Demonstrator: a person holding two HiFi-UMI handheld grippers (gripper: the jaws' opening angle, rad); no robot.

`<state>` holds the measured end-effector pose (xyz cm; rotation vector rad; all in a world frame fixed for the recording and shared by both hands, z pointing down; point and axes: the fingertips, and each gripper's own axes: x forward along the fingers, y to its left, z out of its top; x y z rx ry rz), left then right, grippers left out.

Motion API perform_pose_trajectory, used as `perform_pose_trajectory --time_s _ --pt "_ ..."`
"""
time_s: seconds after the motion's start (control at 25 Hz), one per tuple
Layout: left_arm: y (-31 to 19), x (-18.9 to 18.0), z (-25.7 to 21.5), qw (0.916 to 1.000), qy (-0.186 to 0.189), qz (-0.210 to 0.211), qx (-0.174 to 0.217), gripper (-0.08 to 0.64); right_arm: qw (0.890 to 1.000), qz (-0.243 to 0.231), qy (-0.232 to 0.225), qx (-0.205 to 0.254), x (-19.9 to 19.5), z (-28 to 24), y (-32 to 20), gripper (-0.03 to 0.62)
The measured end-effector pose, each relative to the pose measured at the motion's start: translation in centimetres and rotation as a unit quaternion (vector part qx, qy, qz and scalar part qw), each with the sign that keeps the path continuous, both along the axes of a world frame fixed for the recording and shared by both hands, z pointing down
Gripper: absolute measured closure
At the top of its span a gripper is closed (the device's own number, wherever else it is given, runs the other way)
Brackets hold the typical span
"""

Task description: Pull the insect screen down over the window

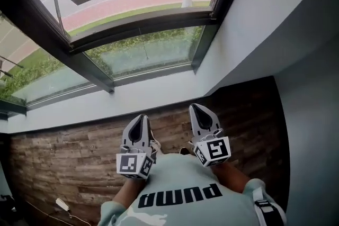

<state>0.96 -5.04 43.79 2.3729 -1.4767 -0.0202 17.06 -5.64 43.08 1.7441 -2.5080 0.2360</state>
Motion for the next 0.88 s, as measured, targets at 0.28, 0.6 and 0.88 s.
perform_pose_trajectory --time_s 0.28,0.6,0.88 --pt "8.9 4.8 1.3 0.9967 -0.076 -0.009 -0.027 0.548 1.000 -0.020 -0.014 -0.011 5.7 1.4 7.4 0.586" --pt "15.0 6.4 0.8 0.9937 -0.110 0.018 -0.008 0.548 1.000 -0.016 -0.006 0.003 6.6 0.5 14.0 0.584" --pt "20.0 0.2 -0.3 0.9909 -0.134 0.004 0.014 0.548 1.000 -0.013 -0.003 0.006 1.7 0.1 18.5 0.586"
